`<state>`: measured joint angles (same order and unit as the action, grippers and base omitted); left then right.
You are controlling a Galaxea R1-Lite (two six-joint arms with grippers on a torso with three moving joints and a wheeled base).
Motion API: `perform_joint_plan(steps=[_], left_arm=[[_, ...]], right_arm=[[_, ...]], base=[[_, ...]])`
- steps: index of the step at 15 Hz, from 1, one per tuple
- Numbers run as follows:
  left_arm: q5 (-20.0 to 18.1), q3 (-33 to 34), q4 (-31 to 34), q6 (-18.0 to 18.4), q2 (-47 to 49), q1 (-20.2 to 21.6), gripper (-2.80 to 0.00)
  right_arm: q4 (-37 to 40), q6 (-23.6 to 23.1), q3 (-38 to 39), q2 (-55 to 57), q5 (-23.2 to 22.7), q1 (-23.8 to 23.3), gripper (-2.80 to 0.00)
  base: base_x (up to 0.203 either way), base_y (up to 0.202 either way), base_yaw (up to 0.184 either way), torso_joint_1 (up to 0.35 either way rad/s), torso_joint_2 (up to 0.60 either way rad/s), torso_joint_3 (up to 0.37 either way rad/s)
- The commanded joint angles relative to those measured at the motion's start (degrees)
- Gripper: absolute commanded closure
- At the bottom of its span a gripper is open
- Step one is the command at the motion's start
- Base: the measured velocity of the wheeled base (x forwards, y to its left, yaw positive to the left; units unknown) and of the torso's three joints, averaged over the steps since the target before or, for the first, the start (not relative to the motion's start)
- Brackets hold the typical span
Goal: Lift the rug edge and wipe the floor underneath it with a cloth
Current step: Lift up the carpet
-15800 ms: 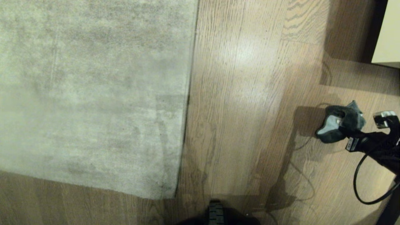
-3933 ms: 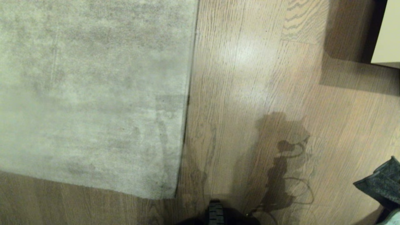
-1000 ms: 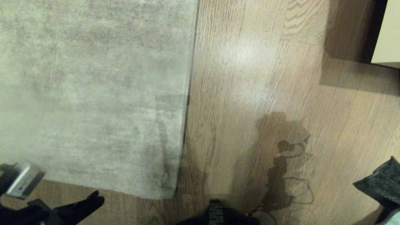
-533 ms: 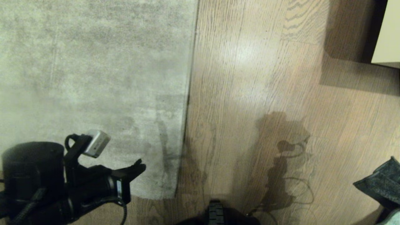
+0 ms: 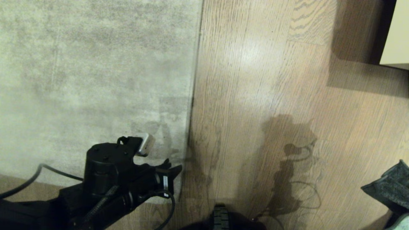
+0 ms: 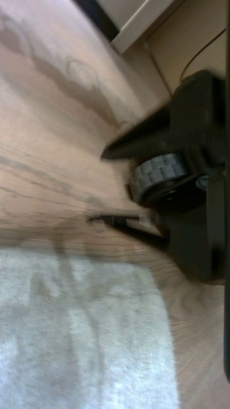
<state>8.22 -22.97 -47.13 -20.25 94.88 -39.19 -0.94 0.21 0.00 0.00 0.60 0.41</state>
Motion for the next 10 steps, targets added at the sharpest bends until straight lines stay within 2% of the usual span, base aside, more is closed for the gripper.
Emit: perform_joint_plan(steps=[1, 3, 7, 10], left_arm=[[0.34, -0.5, -1.46, 0.13, 4.35, -0.4, -2.8], [1.38, -1.26, -1.64, 0.86, 6.33, -0.83, -2.8], [4.57, -7.14, -1.65, 0.91, 12.16, -1.02, -2.8], [5.21, -10.35, -1.65, 0.91, 15.16, -1.4, -2.8]], right_arm=[[-0.03, -0.03, 0.0, 0.08, 0.02, 0.02, 0.0], [-0.03, -0.03, 0.0, 0.0, -0.01, 0.02, 0.0], [-0.03, -0.03, 0.0, 0.02, -0.01, 0.02, 0.0], [-0.03, -0.03, 0.0, 0.07, -0.07, 0.02, 0.0]], base=[[0.0, 0.0, 0.0, 0.0, 0.0, 0.0], [0.0, 0.0, 0.0, 0.0, 0.0, 0.0], [0.0, 0.0, 0.0, 0.0, 0.0, 0.0], [0.0, 0.0, 0.0, 0.0, 0.0, 0.0]])
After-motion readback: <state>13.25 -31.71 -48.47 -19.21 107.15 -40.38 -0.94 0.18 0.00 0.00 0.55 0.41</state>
